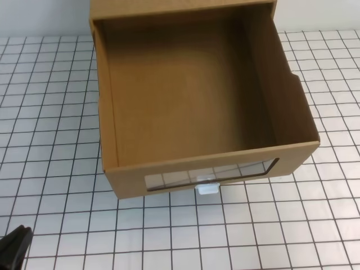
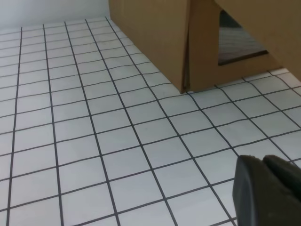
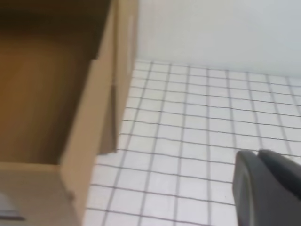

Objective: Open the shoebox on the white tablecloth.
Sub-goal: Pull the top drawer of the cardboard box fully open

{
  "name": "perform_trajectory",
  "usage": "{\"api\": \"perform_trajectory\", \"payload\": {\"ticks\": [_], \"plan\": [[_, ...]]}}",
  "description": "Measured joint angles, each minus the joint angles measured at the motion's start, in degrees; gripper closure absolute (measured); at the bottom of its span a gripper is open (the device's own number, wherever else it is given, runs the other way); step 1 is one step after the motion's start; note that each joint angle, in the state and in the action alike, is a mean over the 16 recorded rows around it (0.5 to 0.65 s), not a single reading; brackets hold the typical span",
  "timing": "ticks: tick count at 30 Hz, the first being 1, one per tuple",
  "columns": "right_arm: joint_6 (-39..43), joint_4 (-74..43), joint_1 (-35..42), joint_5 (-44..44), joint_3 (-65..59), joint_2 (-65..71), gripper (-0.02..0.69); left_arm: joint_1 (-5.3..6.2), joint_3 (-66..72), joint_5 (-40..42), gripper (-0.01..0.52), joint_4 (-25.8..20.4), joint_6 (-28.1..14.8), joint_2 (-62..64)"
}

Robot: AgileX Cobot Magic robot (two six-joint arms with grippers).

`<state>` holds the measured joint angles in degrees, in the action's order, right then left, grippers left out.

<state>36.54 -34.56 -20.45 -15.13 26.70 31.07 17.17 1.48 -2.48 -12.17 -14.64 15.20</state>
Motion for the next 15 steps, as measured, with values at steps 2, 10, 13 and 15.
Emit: {"api": "perform_trajectory", "payload": {"ticks": [2, 10, 13, 15], "plan": [[0.1, -0.5, 2.9, 2.2, -3.4, -2.8, 0.678, 0.0, 0.0, 0.0, 0.519, 0.0, 0.0, 0.0], [0.8, -0.7, 14.2, 10.0, -18.5, -18.7, 0.678, 0.0, 0.0, 0.0, 0.519, 0.0, 0.1, 0.0], [1.0, -0.4, 16.6, 10.8, -22.6, -24.0, 0.678, 0.0, 0.0, 0.0, 0.519, 0.0, 0.1, 0.0], [1.2, -0.1, 17.5, 10.8, -24.4, -26.8, 0.678, 0.0, 0.0, -0.1, 0.519, 0.0, 0.1, 0.0]]}}
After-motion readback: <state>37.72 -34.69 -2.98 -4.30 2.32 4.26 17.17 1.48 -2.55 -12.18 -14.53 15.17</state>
